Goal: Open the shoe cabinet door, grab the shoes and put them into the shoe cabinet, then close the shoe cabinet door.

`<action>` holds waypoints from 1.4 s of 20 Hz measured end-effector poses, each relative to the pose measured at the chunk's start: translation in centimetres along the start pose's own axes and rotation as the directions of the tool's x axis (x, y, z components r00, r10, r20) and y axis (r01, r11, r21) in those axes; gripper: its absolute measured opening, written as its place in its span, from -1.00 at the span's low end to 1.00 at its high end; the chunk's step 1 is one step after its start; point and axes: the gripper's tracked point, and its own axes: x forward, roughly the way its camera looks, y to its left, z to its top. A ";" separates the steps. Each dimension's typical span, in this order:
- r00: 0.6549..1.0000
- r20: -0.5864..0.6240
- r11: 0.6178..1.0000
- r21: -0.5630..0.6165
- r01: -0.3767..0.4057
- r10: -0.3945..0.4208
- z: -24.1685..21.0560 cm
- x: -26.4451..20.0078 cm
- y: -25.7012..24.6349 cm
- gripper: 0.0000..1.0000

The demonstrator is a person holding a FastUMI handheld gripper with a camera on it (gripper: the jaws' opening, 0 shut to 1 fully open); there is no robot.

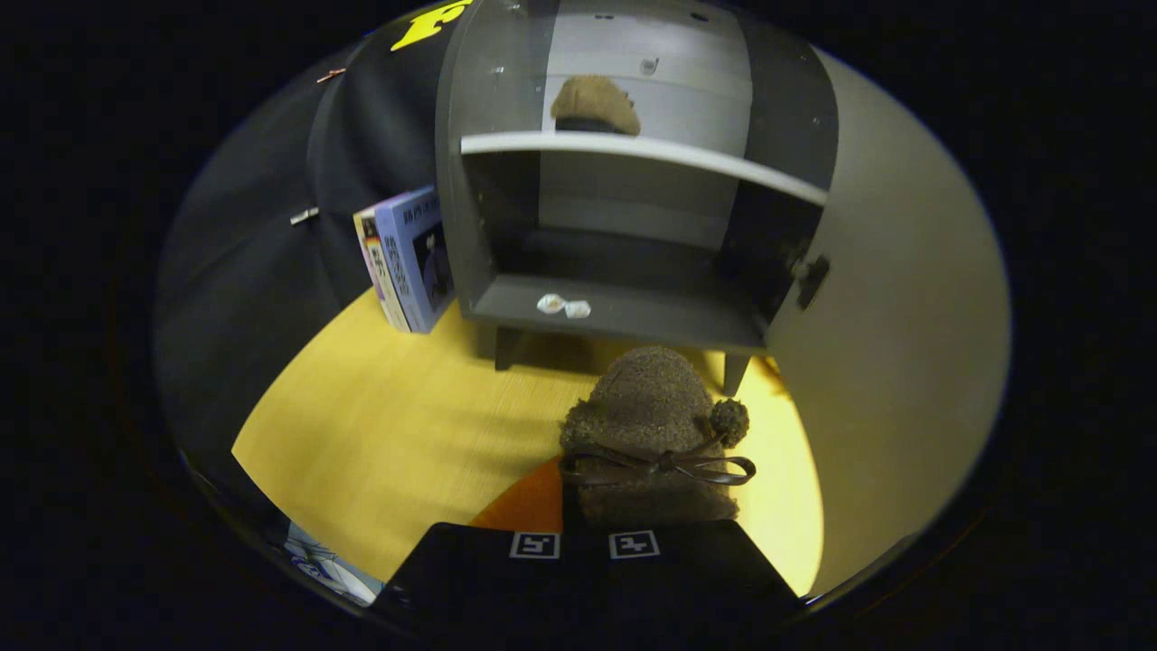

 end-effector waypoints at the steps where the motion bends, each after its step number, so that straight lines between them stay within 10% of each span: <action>1: 1.000 0.026 1.000 -0.001 0.002 -0.002 1.7 -0.8 -0.5 -0.90; 15: 0.969 0.246 0.997 0.079 0.002 -0.022 27.6 -1.9 -5.4 -0.90; 28: 0.988 0.130 0.991 0.117 0.066 -0.082 35.5 12.0 -10.4 -0.91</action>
